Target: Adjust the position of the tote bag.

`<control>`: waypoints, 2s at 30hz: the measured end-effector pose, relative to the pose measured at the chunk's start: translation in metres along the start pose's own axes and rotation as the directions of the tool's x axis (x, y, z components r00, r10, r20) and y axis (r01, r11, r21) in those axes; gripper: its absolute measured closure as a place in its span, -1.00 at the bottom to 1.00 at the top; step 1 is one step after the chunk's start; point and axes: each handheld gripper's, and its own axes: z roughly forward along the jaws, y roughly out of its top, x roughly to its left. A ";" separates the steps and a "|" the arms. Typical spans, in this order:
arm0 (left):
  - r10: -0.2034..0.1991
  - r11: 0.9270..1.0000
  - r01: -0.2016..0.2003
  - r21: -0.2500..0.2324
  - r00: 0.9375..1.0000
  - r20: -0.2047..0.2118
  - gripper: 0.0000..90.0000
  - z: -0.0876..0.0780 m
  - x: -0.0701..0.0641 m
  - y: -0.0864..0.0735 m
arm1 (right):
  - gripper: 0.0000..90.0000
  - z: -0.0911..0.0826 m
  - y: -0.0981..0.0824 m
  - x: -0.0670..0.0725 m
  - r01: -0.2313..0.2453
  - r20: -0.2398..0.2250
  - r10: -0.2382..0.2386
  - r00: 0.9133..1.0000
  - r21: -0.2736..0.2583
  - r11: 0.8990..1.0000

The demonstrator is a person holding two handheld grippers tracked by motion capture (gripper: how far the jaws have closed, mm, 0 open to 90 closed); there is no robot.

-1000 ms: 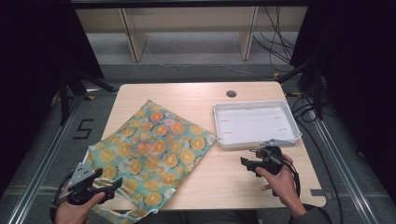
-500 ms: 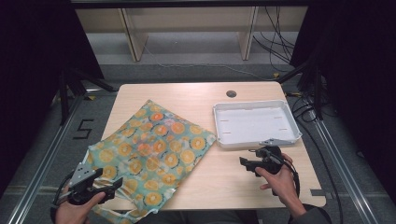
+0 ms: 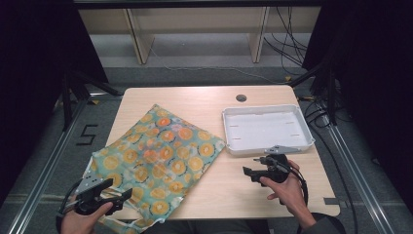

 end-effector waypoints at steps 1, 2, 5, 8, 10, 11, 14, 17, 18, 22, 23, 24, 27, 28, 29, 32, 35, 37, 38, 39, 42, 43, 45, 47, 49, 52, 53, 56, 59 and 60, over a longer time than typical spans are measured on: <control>0.000 1.000 0.000 0.000 1.000 0.000 -0.55 0.000 0.000 0.000 | -0.57 0.000 0.000 0.000 0.000 0.000 0.000 1.000 0.000 1.000; -0.001 1.000 0.001 0.003 1.000 0.015 -0.55 0.001 -0.002 0.000 | -0.57 0.002 0.000 0.001 0.008 -0.015 -0.008 1.000 -0.007 1.000; 0.001 1.000 -0.003 0.023 0.998 0.071 -0.56 0.008 -0.015 0.000 | -0.57 0.006 0.002 0.008 0.035 -0.025 -0.034 0.999 0.007 0.999; 0.028 0.999 -0.034 0.042 0.993 0.116 -0.55 0.014 -0.026 0.000 | -0.57 0.009 0.003 0.013 0.045 -0.040 -0.044 0.998 0.008 0.999; 0.058 0.996 -0.067 0.066 0.990 0.130 -0.55 0.014 -0.028 0.001 | -0.56 0.011 0.004 0.015 0.056 -0.033 -0.055 0.998 0.016 0.998; 0.064 0.995 -0.075 0.064 0.985 0.157 -0.55 0.018 -0.037 0.000 | -0.56 0.013 0.004 0.016 0.059 -0.047 -0.059 0.997 0.012 0.998; 0.094 0.989 -0.114 0.093 0.976 0.198 -0.55 0.023 -0.050 -0.001 | -0.55 0.013 0.004 0.019 0.056 -0.047 -0.055 0.997 0.032 0.998; 0.101 0.988 -0.125 0.092 0.967 0.233 -0.55 0.028 -0.064 -0.004 | -0.54 0.014 0.004 0.023 0.028 -0.048 -0.026 0.999 0.039 0.999; 0.125 0.984 -0.153 0.096 0.960 0.252 -0.55 0.030 -0.068 -0.004 | -0.54 0.014 0.004 0.023 0.040 -0.049 -0.038 0.998 0.037 0.999; 0.191 0.964 -0.234 0.131 0.942 0.276 -0.58 0.035 -0.085 -0.005 | -0.53 0.017 0.004 0.022 0.071 -0.062 -0.069 0.996 0.035 0.997; 0.191 0.964 -0.234 0.131 0.942 0.276 -0.59 0.035 -0.085 -0.005 | -0.53 0.017 0.004 0.022 0.071 -0.062 -0.069 0.996 0.035 0.997; 0.218 0.953 -0.266 0.145 0.935 0.281 -0.60 0.037 -0.091 -0.007 | -0.52 0.017 0.004 0.024 0.059 -0.056 -0.057 0.997 0.037 0.998; 0.253 0.939 -0.304 0.161 0.927 0.275 -0.61 0.039 -0.095 -0.008 | -0.52 0.017 0.005 0.024 0.070 -0.051 -0.068 0.996 0.033 0.997; 0.266 0.931 -0.319 0.177 0.926 0.269 -0.61 0.040 -0.096 -0.009 | -0.52 0.018 0.004 0.024 0.078 -0.050 -0.076 0.996 0.030 0.997; 0.299 0.916 -0.352 0.192 0.919 0.256 -0.60 0.043 -0.098 -0.010 | -0.52 0.019 0.004 0.026 0.047 -0.071 -0.044 0.997 0.039 0.998; 0.334 0.889 -0.393 0.234 0.908 0.254 -0.13 0.046 -0.098 -0.012 | -0.51 0.019 0.005 0.025 0.068 -0.071 -0.065 0.995 0.045 0.997; 0.368 0.848 -0.449 0.282 0.881 0.296 0.41 0.047 -0.095 -0.010 | -0.50 0.021 0.004 0.026 0.072 -0.066 -0.070 0.995 0.026 0.997; 0.390 0.834 -0.470 0.290 0.873 0.293 0.77 0.049 -0.095 -0.011 | -0.49 0.020 0.004 0.027 0.064 -0.078 -0.060 0.995 0.052 0.997; 0.409 0.825 -0.491 0.281 0.861 0.303 0.83 0.051 -0.096 -0.008 | -0.48 0.021 0.005 0.026 0.088 -0.087 -0.084 0.993 0.045 0.995; 0.415 0.826 -0.495 0.271 0.858 0.302 0.87 0.054 -0.096 -0.008 | -0.48 0.021 0.004 0.028 0.073 -0.082 -0.068 0.994 0.060 0.996; 0.413 0.827 -0.498 0.263 0.854 0.318 0.92 0.061 -0.097 -0.002 | -0.45 0.025 0.004 0.030 0.084 -0.088 -0.081 0.993 0.030 0.996; 0.416 0.825 -0.501 0.261 0.851 0.320 0.92 0.065 -0.098 0.001 | -0.45 0.025 0.005 0.030 0.097 -0.098 -0.090 0.991 0.064 0.993; 0.408 0.825 -0.497 0.270 0.853 0.327 0.92 0.069 -0.100 0.003 | -0.44 0.026 0.006 0.031 0.098 -0.094 -0.091 0.991 0.065 0.993; 0.416 0.827 -0.500 0.258 0.852 0.318 0.92 0.077 -0.103 0.006 | -0.42 0.027 0.006 0.034 0.092 -0.095 -0.085 0.992 0.073 0.993; 0.418 0.825 -0.506 0.250 0.845 0.333 0.92 0.087 -0.107 0.013 | -0.38 0.030 0.008 0.033 0.107 -0.108 -0.099 0.989 0.070 0.992; 0.404 0.832 -0.497 0.247 0.847 0.345 0.93 0.093 -0.110 0.017 | -0.32 0.034 0.008 0.034 0.103 -0.106 -0.097 0.990 0.054 0.993; 0.409 0.830 -0.502 0.244 0.844 0.346 0.93 0.095 -0.112 0.018 | -0.32 0.034 0.008 0.034 0.103 -0.106 -0.097 0.990 0.054 0.993; 0.423 0.825 -0.517 0.228 0.833 0.356 0.93 0.100 -0.120 0.023 | -0.14 0.040 0.009 0.036 0.111 -0.133 -0.099 0.986 0.079 0.991; 0.415 0.836 -0.508 0.209 0.833 0.366 0.93 0.102 -0.123 0.026 | 0.15 0.045 0.013 0.039 0.150 -0.155 -0.133 0.979 0.104 0.983; 0.436 0.825 -0.528 0.202 0.822 0.366 0.93 0.102 -0.124 0.028 | 0.23 0.048 0.015 0.041 0.166 -0.170 -0.146 0.975 0.109 0.980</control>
